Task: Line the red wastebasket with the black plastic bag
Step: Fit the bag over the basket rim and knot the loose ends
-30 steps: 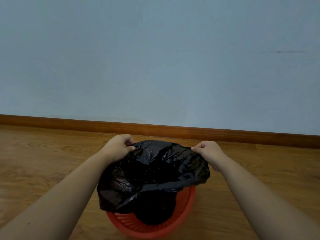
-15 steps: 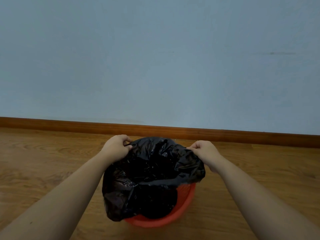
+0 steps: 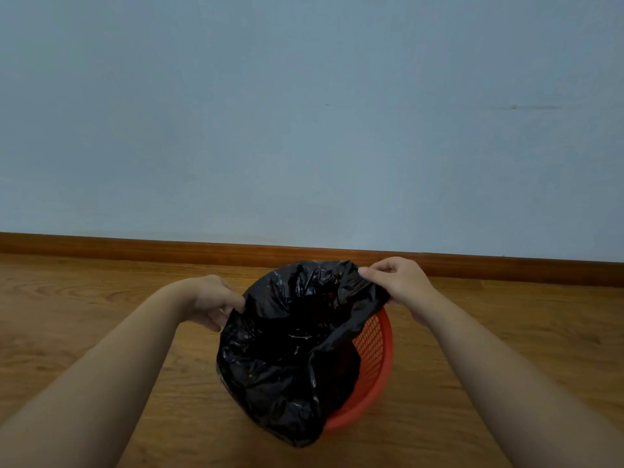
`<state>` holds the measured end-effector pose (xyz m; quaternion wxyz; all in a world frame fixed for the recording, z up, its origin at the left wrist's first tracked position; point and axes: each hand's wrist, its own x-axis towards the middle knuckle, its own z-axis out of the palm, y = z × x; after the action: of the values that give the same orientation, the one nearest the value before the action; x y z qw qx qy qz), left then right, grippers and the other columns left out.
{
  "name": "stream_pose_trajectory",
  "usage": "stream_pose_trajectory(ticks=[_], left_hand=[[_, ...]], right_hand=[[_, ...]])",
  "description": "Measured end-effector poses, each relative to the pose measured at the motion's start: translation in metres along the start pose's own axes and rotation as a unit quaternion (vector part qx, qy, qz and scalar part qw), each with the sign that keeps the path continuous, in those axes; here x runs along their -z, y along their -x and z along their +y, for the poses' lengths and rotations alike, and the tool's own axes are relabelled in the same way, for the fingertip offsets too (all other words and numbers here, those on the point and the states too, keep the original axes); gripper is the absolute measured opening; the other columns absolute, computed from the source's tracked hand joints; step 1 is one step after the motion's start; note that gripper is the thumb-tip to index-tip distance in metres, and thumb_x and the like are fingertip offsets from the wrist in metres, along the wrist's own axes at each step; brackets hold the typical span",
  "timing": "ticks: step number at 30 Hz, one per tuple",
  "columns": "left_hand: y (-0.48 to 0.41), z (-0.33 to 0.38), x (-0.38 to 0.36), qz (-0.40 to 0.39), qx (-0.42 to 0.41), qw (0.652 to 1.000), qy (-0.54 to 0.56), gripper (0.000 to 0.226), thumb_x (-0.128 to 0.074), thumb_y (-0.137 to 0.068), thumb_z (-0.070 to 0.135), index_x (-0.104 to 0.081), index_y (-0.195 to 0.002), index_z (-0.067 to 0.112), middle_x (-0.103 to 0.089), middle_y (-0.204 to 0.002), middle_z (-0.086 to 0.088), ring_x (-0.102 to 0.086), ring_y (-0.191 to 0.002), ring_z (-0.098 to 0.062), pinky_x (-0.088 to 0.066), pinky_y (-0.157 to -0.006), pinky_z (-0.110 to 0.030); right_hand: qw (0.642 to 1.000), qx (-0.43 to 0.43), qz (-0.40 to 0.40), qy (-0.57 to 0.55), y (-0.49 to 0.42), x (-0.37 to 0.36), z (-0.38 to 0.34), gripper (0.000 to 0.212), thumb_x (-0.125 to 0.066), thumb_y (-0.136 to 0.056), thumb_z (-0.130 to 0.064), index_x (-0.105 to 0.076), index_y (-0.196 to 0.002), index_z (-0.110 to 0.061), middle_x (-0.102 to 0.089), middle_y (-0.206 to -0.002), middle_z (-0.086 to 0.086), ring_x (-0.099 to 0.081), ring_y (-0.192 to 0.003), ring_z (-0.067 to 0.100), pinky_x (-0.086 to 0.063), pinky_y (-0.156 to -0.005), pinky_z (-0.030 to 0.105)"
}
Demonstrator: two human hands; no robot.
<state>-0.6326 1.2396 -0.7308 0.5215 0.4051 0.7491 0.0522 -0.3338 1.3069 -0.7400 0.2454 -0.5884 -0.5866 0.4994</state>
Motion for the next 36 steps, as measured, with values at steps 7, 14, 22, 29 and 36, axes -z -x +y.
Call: stream_pose_trajectory(ticks=[7,14,22,29,36], left_hand=[[0.006,0.022,0.005,0.050,0.004,0.977,-0.207,0.063,-0.055,-0.082,0.053,-0.047,-0.124,0.007,-0.059,-0.121,-0.011,-0.057,-0.104,-0.025,-0.043,-0.094,-0.043],[-0.005,0.058,-0.045,0.284,-0.297,0.889,-0.202,0.039,-0.059,-0.085,0.027,-0.050,-0.122,0.017,-0.054,-0.126,-0.004,-0.051,-0.113,-0.019,-0.042,-0.095,-0.034],[-0.019,0.059,-0.074,0.267,-0.332,0.871,-0.245,0.034,-0.059,-0.085,0.024,-0.054,-0.119,0.020,-0.054,-0.124,-0.001,-0.045,-0.116,-0.021,-0.041,-0.097,-0.040],[-0.023,0.054,-0.073,0.251,-0.284,0.887,-0.264,0.022,-0.056,-0.087,0.025,-0.058,-0.109,0.023,-0.058,-0.116,-0.003,-0.053,-0.105,-0.022,-0.047,-0.086,-0.038],[-0.025,0.041,-0.068,0.235,-0.241,0.925,-0.179,0.010,-0.064,-0.082,0.022,-0.062,-0.091,0.020,-0.065,-0.102,-0.001,-0.057,-0.095,-0.020,-0.049,-0.078,-0.034]], right_hand=[[1.000,0.006,-0.007,0.020,-0.002,-0.006,0.002,0.021,-0.066,-0.079,-0.006,-0.059,-0.097,-0.014,-0.059,-0.108,0.007,-0.056,-0.102,0.023,-0.052,-0.087,0.041],[0.998,0.042,-0.035,0.001,0.000,-0.015,-0.002,0.030,-0.060,-0.080,0.005,-0.059,-0.102,-0.015,-0.060,-0.105,0.003,-0.054,-0.103,0.018,-0.051,-0.080,0.031],[0.995,0.057,-0.077,-0.018,0.006,-0.023,-0.005,0.044,-0.060,-0.080,0.006,-0.054,-0.118,-0.014,-0.060,-0.107,0.001,-0.055,-0.100,0.014,-0.049,-0.072,0.019],[0.991,-0.017,-0.133,0.015,0.004,-0.022,-0.002,0.035,-0.067,-0.077,-0.004,-0.053,-0.107,-0.015,-0.056,-0.110,0.009,-0.056,-0.097,0.025,-0.054,-0.075,0.035],[0.990,-0.022,-0.135,0.015,0.003,-0.019,0.005,0.023,-0.064,-0.080,0.001,-0.057,-0.097,-0.013,-0.061,-0.089,0.005,-0.060,-0.086,0.022,-0.049,-0.060,0.027]])
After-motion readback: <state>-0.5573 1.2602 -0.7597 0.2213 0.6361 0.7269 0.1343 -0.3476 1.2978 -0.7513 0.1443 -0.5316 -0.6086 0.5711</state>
